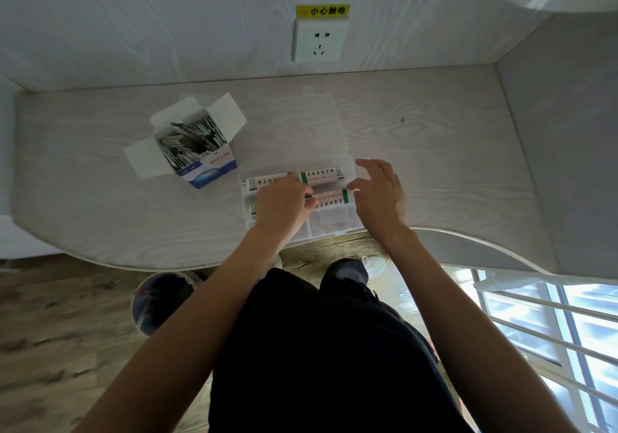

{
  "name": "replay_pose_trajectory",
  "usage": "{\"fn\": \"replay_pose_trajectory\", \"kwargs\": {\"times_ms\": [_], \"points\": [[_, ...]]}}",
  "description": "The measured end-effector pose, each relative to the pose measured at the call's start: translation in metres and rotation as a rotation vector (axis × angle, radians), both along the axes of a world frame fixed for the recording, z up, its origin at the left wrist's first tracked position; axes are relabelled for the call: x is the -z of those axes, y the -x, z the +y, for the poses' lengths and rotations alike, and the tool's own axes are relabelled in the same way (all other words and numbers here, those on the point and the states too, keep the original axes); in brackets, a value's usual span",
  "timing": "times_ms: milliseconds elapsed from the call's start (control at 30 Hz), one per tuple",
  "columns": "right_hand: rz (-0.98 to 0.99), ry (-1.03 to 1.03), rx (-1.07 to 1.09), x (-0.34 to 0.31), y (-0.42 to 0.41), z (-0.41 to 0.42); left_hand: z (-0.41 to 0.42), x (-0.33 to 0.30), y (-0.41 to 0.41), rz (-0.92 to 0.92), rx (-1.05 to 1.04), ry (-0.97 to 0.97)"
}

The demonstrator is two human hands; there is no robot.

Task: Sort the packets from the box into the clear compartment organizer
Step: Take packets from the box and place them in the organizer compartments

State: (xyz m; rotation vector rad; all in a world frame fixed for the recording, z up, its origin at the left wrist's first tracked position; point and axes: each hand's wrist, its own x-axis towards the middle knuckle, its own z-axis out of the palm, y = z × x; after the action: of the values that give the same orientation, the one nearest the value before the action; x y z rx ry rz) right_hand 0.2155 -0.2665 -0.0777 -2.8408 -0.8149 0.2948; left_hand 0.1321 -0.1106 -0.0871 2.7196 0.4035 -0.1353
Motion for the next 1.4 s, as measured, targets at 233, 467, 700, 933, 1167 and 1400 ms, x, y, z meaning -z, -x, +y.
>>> {"fn": "replay_pose_trajectory", "kwargs": {"times_ms": [233,467,700,933,1167,1400], "points": [[-0.089,-0.063,-0.082,-0.004,0.006,0.008,-0.002,-0.005,0.001,-0.030,0.018,-0.018],[0.036,-0.038,-0.088,-0.002,0.008,0.017,0.027,-0.010,0.041,-0.157,-0.160,-0.052],[-0.002,-0.013,-0.122,-0.003,0.012,0.022,0.040,-0.004,0.044,0.102,-0.145,-0.102],[-0.086,-0.171,-0.122,-0.004,0.013,0.025,0.044,-0.012,0.044,0.112,-0.103,-0.116],[-0.028,-0.528,-0.210,-0.048,0.027,0.097,0.071,-0.049,0.077,-0.459,-0.173,-0.078],[-0.158,-0.083,-0.453,-0.065,0.024,0.210,0.140,-0.042,0.072,-0.197,-0.394,-0.095]]}}
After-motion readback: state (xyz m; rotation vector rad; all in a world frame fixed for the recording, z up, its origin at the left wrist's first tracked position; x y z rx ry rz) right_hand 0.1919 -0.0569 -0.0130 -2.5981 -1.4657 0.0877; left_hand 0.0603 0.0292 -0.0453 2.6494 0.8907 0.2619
